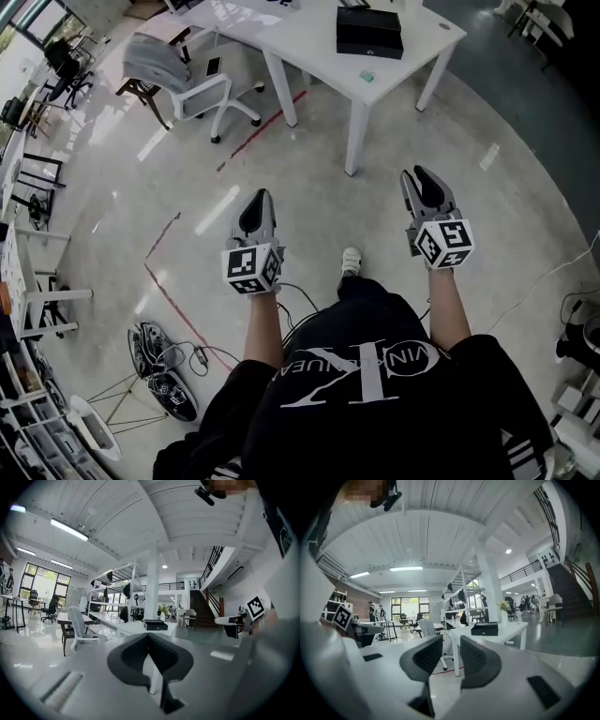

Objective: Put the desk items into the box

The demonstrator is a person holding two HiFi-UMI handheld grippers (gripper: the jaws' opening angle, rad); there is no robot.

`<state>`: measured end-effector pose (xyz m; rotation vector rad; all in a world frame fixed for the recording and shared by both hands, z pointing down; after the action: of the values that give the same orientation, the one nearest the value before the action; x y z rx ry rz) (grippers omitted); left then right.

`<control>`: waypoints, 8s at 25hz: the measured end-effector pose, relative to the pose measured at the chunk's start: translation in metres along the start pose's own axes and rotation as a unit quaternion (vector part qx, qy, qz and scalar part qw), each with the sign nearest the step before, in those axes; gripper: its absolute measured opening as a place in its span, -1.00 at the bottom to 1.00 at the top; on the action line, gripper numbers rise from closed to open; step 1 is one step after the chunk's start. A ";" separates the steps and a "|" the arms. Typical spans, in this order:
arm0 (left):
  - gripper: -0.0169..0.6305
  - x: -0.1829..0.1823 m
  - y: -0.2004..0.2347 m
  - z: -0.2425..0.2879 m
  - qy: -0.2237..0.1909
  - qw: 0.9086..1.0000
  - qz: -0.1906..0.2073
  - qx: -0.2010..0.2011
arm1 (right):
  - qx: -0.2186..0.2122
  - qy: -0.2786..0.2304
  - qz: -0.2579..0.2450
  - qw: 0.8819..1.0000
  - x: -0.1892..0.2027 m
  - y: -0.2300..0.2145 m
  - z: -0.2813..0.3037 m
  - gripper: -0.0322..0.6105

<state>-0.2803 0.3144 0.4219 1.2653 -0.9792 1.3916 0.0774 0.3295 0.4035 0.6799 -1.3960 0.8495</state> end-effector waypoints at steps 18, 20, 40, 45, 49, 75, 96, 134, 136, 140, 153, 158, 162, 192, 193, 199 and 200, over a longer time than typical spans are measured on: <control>-0.91 -0.025 -0.014 0.135 0.000 1.000 0.008 0.001 | -0.006 -0.001 0.014 1.000 -0.015 -0.109 0.088 -0.65; -0.91 -0.027 -0.019 0.149 -0.005 1.000 0.009 0.003 | -0.008 -0.003 0.011 1.000 -0.015 -0.120 0.094 -0.65; -0.91 -0.035 -0.056 0.210 0.008 0.999 0.026 0.035 | -0.013 0.003 0.039 0.999 -0.007 -0.172 0.115 -0.65; -0.91 -0.028 -0.063 0.241 0.015 0.998 0.023 0.054 | -0.009 0.015 0.044 0.999 0.003 -0.188 0.130 -0.65; -0.91 -0.029 -0.071 0.272 0.012 0.997 0.019 0.068 | -0.007 0.023 0.039 0.999 0.000 -0.207 0.146 -0.65; -0.91 -0.028 -0.075 0.445 0.058 0.989 0.030 0.134 | -0.022 0.099 0.085 0.991 0.016 -0.285 0.263 -0.65; -0.91 0.000 -0.086 0.535 0.098 0.980 0.036 0.168 | -0.089 0.259 0.141 0.951 0.067 -0.328 0.353 -0.65; -0.91 -0.028 -0.098 0.630 0.074 0.991 0.003 0.115 | -0.187 0.197 0.177 0.946 -0.004 -0.395 0.408 -0.84; -0.91 -0.028 -0.097 0.633 0.071 0.991 0.004 0.114 | -0.187 0.194 0.171 0.948 -0.009 -0.399 0.413 -0.84; -0.91 -0.036 -0.097 0.641 0.066 0.992 0.001 0.106 | -0.189 0.191 0.161 0.950 -0.017 -0.408 0.425 -0.84; -0.91 -0.027 -0.081 0.648 0.075 0.994 -0.009 0.079 | -0.191 0.250 0.093 0.945 -0.017 -0.427 0.466 -0.84; -0.91 -0.020 -0.071 0.646 0.087 0.994 -0.020 0.060 | -0.198 0.293 0.078 0.932 -0.003 -0.430 0.480 -0.84; -0.91 -0.017 -0.064 0.643 0.095 0.994 -0.026 0.047 | -0.204 0.332 0.057 0.919 0.007 -0.430 0.489 -0.84; -0.91 -0.005 -0.053 0.640 0.105 0.994 -0.028 0.033 | -0.220 0.383 0.027 0.897 0.024 -0.432 0.507 -0.83; -0.91 -0.005 -0.053 0.640 0.104 0.994 -0.028 0.033 | -0.218 0.382 0.028 0.898 0.023 -0.433 0.507 -0.83; -0.91 -0.007 -0.053 0.638 0.104 0.994 -0.026 0.037 | -0.199 0.369 0.030 0.907 0.018 -0.436 0.504 -0.83; -0.91 -0.007 -0.053 0.638 0.103 0.994 -0.026 0.037 | -0.196 0.367 0.030 0.909 0.017 -0.437 0.504 -0.83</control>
<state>-0.0996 -0.2946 0.4976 1.1659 -0.7548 1.4969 0.1632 -0.3261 0.4934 -0.0176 -0.8531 0.7298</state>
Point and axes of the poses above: the fingertips, and each gripper's own axes: z forward along the fingers, y to its left, x out of its underside, the point moved 8 cm from there along -z, backward along the fingers, and after that the axes turned 13 degrees about -x, right-handed, at the moved point
